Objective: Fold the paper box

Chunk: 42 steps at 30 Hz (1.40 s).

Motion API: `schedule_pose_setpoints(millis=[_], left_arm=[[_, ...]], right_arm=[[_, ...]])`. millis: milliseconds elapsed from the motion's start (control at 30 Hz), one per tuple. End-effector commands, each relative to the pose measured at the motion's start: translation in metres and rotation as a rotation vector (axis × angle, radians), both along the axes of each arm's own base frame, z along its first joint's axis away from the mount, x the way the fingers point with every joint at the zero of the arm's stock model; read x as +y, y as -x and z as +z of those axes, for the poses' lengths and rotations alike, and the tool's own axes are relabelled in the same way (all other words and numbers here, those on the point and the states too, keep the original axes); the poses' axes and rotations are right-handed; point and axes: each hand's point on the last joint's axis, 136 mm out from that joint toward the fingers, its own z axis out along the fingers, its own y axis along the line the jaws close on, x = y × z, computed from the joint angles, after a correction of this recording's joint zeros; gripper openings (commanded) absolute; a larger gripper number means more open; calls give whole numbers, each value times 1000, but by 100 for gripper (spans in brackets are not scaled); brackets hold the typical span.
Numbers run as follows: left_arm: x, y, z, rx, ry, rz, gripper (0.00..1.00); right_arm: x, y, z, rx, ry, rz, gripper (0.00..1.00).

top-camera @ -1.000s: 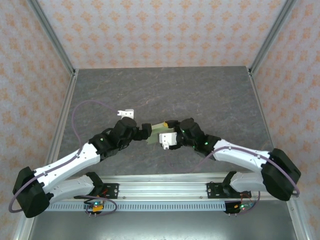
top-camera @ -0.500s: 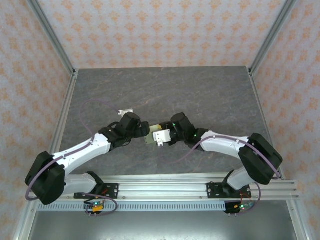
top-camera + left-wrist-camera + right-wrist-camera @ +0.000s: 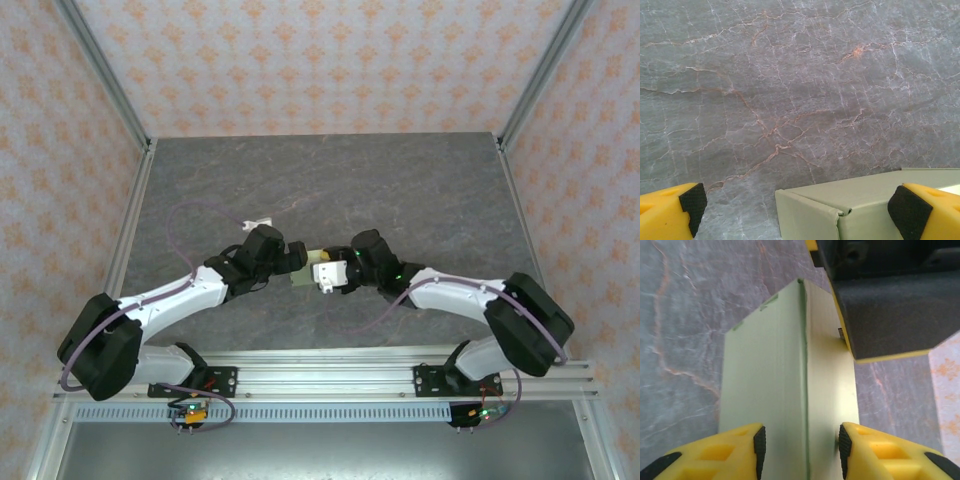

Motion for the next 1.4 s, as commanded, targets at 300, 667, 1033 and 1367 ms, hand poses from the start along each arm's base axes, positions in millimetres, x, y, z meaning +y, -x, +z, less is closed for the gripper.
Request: schedule_pose_setpoints(millis=[300, 667, 1033, 1367], left_arm=[[17, 21, -32, 77, -102, -41, 100], [15, 20, -33, 81, -127, -68, 100], [15, 19, -27, 51, -114, -69, 100], [12, 10, 21, -40, -152, -136, 100]], right_arm=[[-43, 5, -8, 242, 68, -17, 47], [-59, 8, 1, 182, 21, -98, 47], [-64, 4, -14, 212, 59, -139, 49], [-69, 6, -10, 208, 30, -173, 49]])
